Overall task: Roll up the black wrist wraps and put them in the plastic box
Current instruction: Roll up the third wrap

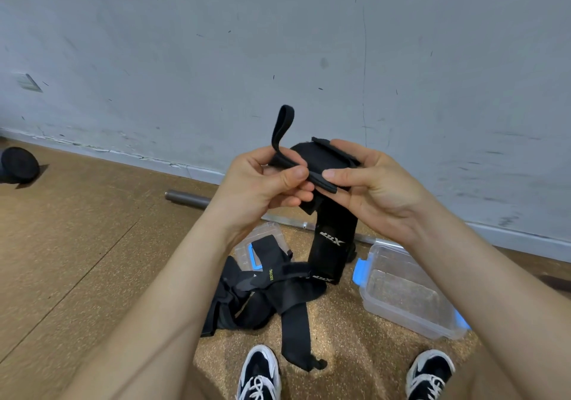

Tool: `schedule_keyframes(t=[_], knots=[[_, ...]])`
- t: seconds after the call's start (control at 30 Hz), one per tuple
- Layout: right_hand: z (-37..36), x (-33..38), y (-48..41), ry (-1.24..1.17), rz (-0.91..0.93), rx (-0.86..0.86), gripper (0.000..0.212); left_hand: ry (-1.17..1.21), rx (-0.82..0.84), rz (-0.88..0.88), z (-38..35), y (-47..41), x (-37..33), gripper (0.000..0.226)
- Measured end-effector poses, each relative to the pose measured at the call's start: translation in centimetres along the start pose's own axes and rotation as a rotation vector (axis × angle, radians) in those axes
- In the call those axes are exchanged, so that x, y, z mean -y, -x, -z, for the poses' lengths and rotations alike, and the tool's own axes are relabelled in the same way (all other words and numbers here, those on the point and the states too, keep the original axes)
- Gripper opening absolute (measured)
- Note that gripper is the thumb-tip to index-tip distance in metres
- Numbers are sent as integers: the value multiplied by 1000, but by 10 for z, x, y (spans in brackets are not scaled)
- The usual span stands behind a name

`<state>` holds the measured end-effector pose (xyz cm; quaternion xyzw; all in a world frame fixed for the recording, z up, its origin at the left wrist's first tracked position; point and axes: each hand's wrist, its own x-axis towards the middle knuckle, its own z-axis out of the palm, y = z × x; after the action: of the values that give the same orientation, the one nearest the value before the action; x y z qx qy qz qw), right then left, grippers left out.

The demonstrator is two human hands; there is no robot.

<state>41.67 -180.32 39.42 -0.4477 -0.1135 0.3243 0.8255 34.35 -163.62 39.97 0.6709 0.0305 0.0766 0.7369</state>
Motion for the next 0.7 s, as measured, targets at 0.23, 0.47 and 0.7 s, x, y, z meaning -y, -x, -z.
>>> schedule_keyframes(t=[0.23, 0.47, 0.7], knots=[[-3, -5, -3, 14, 41, -53, 65, -50, -77, -38, -3, -4, 5, 19], [-6, -3, 0, 63, 137, -52, 68, -46, -269, -69, -16, -6, 9, 13], [-5, -2, -1, 131, 154, -116, 64, -45, -273, -55, -21, -4, 7, 29]])
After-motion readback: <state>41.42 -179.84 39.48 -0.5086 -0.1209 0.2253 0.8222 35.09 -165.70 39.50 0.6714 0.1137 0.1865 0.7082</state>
